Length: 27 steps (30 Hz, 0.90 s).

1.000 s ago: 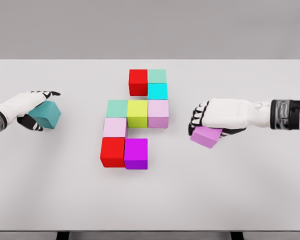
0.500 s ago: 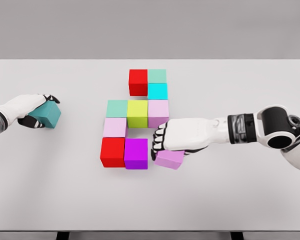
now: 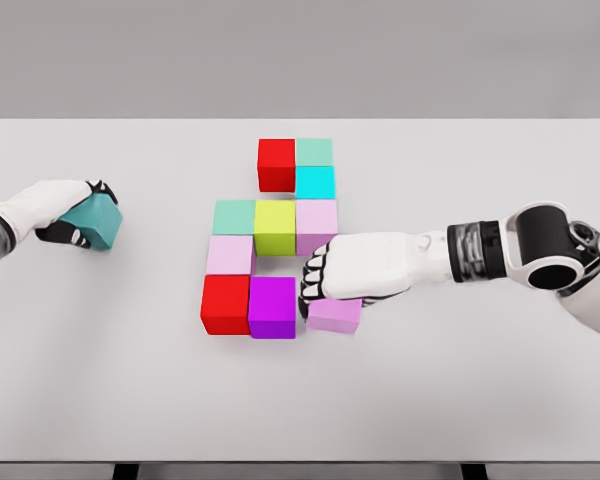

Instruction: Assemble the squares on the desktop into the number 2

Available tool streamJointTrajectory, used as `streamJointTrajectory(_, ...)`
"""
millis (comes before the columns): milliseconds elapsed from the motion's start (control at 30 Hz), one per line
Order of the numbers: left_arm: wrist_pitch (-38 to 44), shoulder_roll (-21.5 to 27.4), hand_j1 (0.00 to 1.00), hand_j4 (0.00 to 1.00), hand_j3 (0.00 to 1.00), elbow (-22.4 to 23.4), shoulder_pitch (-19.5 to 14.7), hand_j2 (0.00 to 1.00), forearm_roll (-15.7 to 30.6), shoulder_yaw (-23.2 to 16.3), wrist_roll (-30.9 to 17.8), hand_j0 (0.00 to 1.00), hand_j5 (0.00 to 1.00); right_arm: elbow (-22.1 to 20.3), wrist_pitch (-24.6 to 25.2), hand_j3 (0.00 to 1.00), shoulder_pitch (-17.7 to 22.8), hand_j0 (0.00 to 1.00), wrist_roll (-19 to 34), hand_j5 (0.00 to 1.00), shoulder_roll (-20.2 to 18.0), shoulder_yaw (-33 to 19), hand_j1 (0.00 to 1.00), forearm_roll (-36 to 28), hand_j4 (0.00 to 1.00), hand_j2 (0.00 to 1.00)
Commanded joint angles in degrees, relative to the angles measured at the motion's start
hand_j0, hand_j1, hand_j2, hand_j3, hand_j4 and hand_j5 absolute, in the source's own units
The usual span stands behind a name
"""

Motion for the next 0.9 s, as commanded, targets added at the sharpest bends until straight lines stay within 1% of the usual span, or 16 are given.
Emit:
streamJointTrajectory(0,0.1,0.0,0.46,0.46,0.46,0.0,-0.2,0.46,0.1,0.0,0.0,0.46,0.46,1.1,0.2,0.51,-0.1,0.51,0.0,0.51,0.0,0.4,0.51,0.1,0.51,0.51)
streamJointTrajectory(67,0.2,0.0,0.46,0.46,0.46,0.0,-0.4,0.46,0.1,0.2,-0.1,0.46,0.46,3.2,0.2,0.51,-0.9,0.51,0.0,0.51,0.3,0.9,0.51,0.1,0.51,0.51)
streamJointTrajectory(133,0.3,-0.9,0.46,0.46,0.46,0.0,-1.4,0.46,0.1,0.1,-0.1,0.46,0.46,4.0,0.2,0.52,-1.1,0.52,0.0,0.52,0.2,1.0,0.52,0.1,0.52,0.52)
streamJointTrajectory(200,0.4,-1.1,0.45,0.45,0.45,0.1,-2.0,0.45,0.0,0.1,-0.1,0.45,0.45,3.4,0.2,0.55,-1.1,0.55,0.0,0.55,0.2,1.7,0.55,0.1,0.55,0.55)
streamJointTrajectory(267,0.5,-1.3,0.45,0.45,0.45,0.1,-2.7,0.45,0.0,0.1,-0.2,0.45,0.45,2.5,0.2,0.55,-1.1,0.55,0.0,0.55,0.1,1.8,0.55,0.2,0.55,0.55)
streamJointTrajectory(333,0.6,-2.1,0.45,0.45,0.45,0.2,-3.5,0.45,0.0,0.1,-0.2,0.45,0.45,0.7,0.2,0.55,-1.0,0.55,0.0,0.55,-0.2,1.8,0.55,0.1,0.55,0.55)
streamJointTrajectory(400,0.6,-2.5,0.44,0.44,0.44,0.3,-4.0,0.44,0.1,0.1,-0.2,0.44,0.44,-0.5,0.2,0.56,-1.0,0.56,0.0,0.56,-0.4,1.8,0.56,0.1,0.56,0.56)
streamJointTrajectory(433,0.6,-3.1,0.44,0.44,0.44,0.6,-4.3,0.44,0.1,0.1,-0.2,0.44,0.44,-0.5,0.2,0.58,-1.0,0.58,0.0,0.58,-0.4,1.8,0.58,0.1,0.58,0.58)
streamJointTrajectory(533,1.2,-5.0,0.44,0.44,0.44,1.5,-5.3,0.44,-0.1,0.0,-0.2,0.44,0.44,-0.5,0.2,0.58,-1.1,0.58,0.0,0.58,-0.4,1.8,0.58,0.1,0.58,0.58)
streamJointTrajectory(667,1.7,-8.1,0.43,0.43,0.43,3.8,-7.2,0.43,-0.1,-0.1,-0.3,0.43,0.43,-0.6,0.2,0.58,-1.1,0.58,0.0,0.58,-0.2,1.7,0.58,0.0,0.58,0.58)
streamJointTrajectory(867,8.5,-11.8,0.43,0.43,0.43,3.9,-8.6,0.43,-0.1,-0.1,-0.3,0.43,0.43,-0.6,0.2,0.58,-1.2,0.58,0.0,0.58,0.1,1.6,0.58,-0.4,0.58,0.58)
